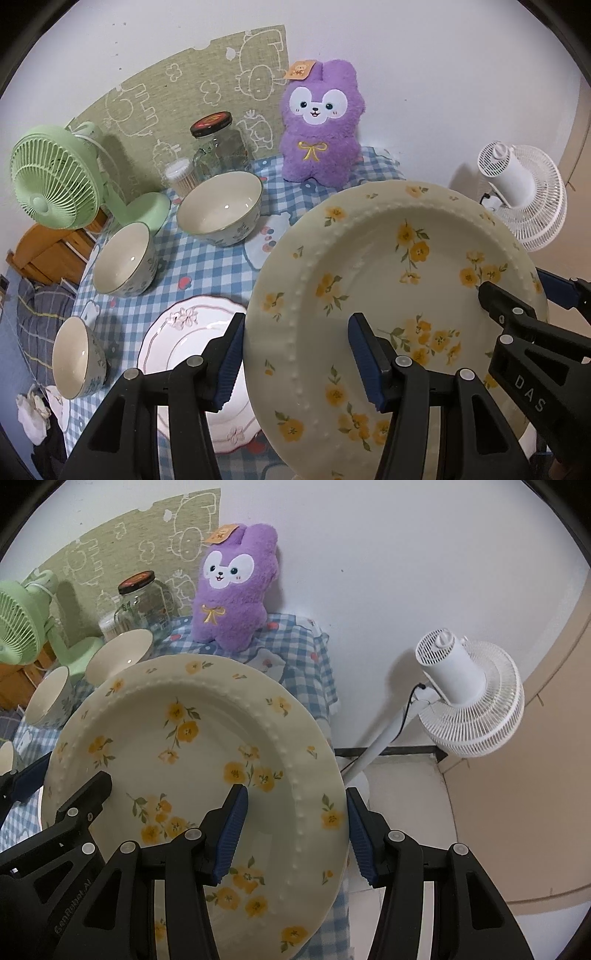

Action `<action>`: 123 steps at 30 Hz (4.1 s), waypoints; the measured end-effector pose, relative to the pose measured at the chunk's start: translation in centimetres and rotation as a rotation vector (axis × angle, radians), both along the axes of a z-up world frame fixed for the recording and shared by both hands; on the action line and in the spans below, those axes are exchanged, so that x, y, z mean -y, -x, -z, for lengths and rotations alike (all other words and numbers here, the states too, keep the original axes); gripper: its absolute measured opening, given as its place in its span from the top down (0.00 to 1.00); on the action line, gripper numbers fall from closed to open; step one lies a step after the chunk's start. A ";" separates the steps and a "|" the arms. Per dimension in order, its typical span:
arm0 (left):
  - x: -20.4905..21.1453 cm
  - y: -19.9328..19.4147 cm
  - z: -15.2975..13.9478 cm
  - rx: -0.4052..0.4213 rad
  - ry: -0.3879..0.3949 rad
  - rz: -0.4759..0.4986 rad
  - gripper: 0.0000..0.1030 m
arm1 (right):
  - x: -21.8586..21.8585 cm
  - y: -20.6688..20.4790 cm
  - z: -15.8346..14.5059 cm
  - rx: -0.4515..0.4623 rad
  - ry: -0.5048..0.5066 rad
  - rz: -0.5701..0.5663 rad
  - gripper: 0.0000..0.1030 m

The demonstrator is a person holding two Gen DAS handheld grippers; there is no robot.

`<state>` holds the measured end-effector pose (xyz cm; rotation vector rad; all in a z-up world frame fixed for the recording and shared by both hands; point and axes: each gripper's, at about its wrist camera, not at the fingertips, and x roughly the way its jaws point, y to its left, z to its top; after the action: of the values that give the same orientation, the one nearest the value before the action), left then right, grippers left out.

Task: Organize plates and bowls
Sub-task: 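Lift the stacked cream plates with both grippers away from the table, then carry the cream plate stack with both grippers and lower it onto the table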

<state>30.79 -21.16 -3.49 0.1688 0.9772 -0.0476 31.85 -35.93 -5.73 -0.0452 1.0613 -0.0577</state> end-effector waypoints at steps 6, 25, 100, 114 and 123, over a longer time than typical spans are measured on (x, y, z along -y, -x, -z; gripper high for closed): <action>-0.7 2.2 0.0 -0.004 0.001 0.009 0.45 | -0.8 2.7 0.2 -0.010 -0.001 0.003 0.46; -2.5 9.0 1.5 -0.038 0.017 0.027 0.45 | -2.6 9.7 1.8 -0.047 0.007 0.035 0.46; -3.4 14.0 8.5 -0.183 0.058 0.051 0.48 | -4.9 14.7 7.2 -0.099 0.023 0.040 0.44; -4.3 13.9 6.0 -0.139 0.089 0.046 0.19 | -3.6 13.7 4.1 -0.100 -0.071 0.036 0.44; -4.0 13.6 2.4 -0.095 0.104 0.031 0.16 | -4.6 12.8 -0.1 -0.049 -0.086 -0.059 0.35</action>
<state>17.19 -17.18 -5.94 0.0867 1.0647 -0.1359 19.08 -31.34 -5.65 -0.0001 1.1095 0.0426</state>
